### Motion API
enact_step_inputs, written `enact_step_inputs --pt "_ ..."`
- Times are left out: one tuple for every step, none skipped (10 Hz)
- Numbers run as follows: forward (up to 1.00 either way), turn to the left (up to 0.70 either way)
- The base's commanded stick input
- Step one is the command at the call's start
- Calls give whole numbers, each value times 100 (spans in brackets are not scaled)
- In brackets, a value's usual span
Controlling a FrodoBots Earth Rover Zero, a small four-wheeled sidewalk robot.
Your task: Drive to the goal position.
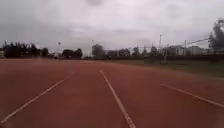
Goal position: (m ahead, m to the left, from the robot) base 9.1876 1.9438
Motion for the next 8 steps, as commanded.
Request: enact_step_inputs --pt "70 0" --pt "70 0" --pt "70 0" --pt "70 0" --pt "70 0" --pt "70 0" --pt "70 0" --pt "70 0"
